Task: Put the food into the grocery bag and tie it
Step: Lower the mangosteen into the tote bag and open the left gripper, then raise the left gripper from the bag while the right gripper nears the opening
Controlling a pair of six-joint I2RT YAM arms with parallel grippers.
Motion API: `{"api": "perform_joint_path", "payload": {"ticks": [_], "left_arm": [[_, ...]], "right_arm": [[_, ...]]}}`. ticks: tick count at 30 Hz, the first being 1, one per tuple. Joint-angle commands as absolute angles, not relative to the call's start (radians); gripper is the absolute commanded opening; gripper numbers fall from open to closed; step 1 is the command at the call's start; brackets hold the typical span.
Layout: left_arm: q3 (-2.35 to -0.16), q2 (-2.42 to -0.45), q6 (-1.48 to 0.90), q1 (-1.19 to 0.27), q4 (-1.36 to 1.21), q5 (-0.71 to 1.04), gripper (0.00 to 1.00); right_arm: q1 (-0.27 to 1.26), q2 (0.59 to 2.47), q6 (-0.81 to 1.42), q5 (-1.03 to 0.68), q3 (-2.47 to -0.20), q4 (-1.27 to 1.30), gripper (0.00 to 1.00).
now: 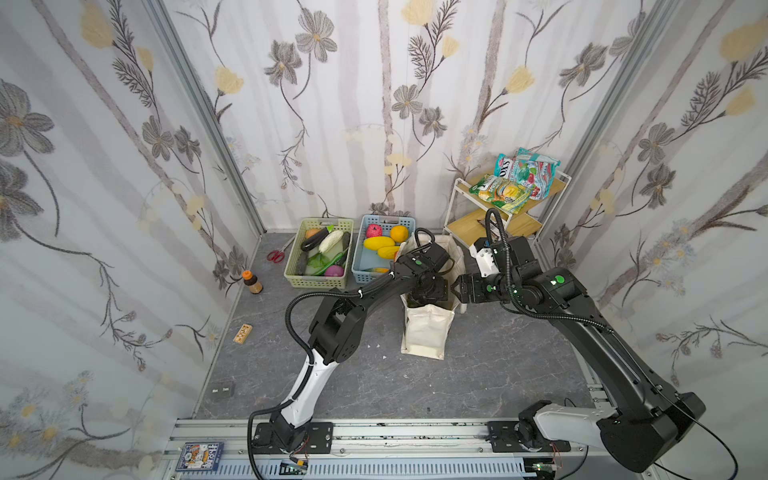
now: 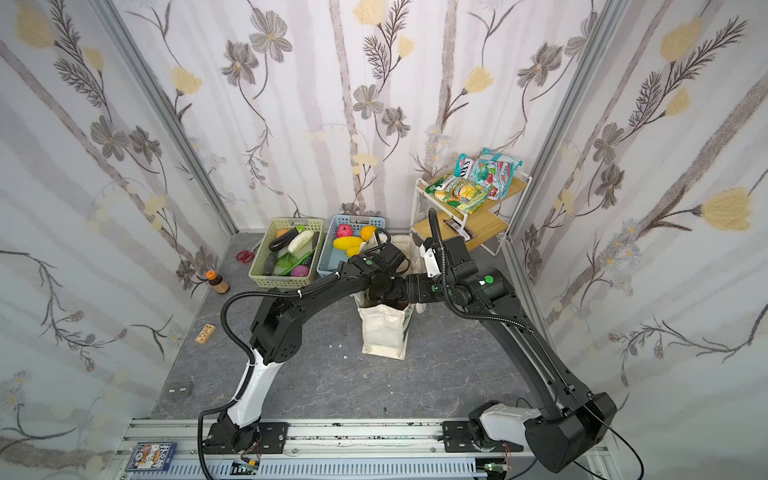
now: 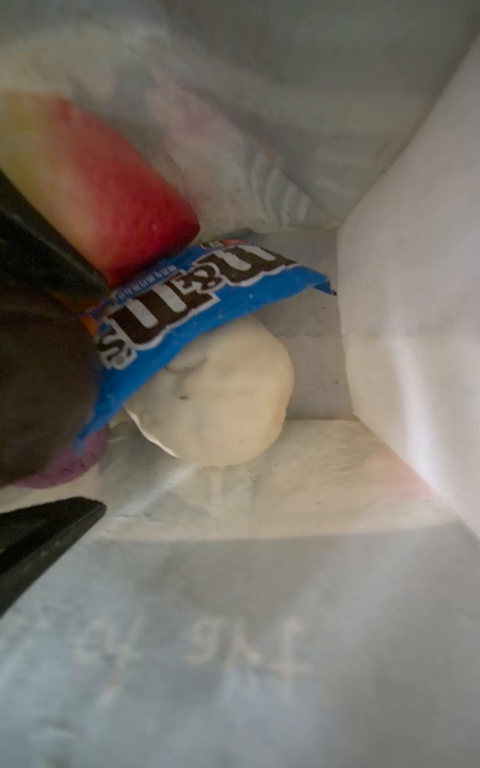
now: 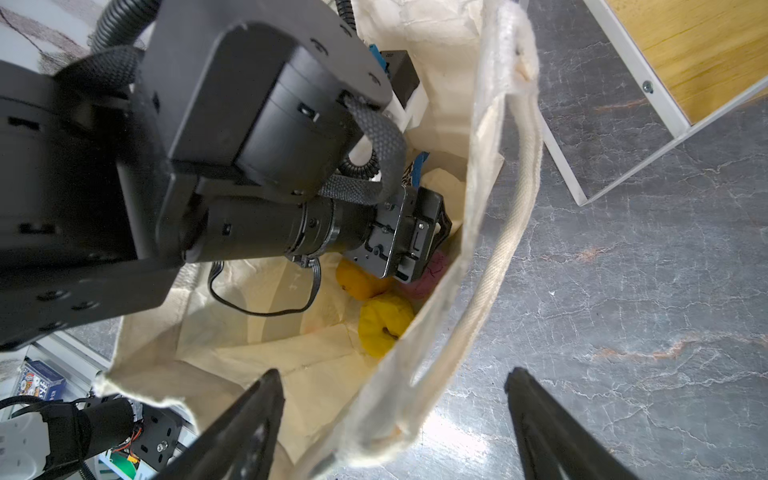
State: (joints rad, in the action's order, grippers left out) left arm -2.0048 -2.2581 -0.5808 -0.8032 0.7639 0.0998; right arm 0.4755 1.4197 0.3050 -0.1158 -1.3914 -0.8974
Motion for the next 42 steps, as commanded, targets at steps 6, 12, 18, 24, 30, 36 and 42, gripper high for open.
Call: {"api": "perform_joint_path", "payload": {"ticks": [6, 12, 18, 24, 30, 36, 42], "left_arm": [[-2.097, -2.211, -0.578, -0.800, 0.829, 0.074, 0.92], [-2.189, -2.156, -0.582, -0.800, 0.855, 0.086, 0.94], [-2.240, -2.093, -0.566, -0.793, 0.882, 0.043, 0.94], [-2.258, -2.019, -0.542, -0.750, 0.892, 0.010, 0.95], [-2.227, -1.949, -0.486, -0.675, 0.927, -0.060, 0.95], [-2.118, -1.872, -0.465, -0.576, 0.919, -0.096, 0.95], [-2.013, -1.809, -0.469, -0.475, 0.897, -0.098, 0.95]], "right_arm": [[0.474, 1.407, 0.298, -0.100, -1.383, -0.861, 0.84], [0.471, 1.407, 0.298, -0.100, -1.390, -0.855, 0.84], [0.466, 1.398, 0.305, -0.097, -1.401, -0.841, 0.84], [0.465, 1.402, 0.308, -0.099, -1.402, -0.835, 0.84], [0.466, 1.403, 0.308, -0.115, -1.425, -0.815, 0.84], [0.497, 1.412, 0.322, -0.125, -1.465, -0.767, 0.84], [0.579, 1.474, 0.348, -0.109, -1.538, -0.721, 0.84]]}}
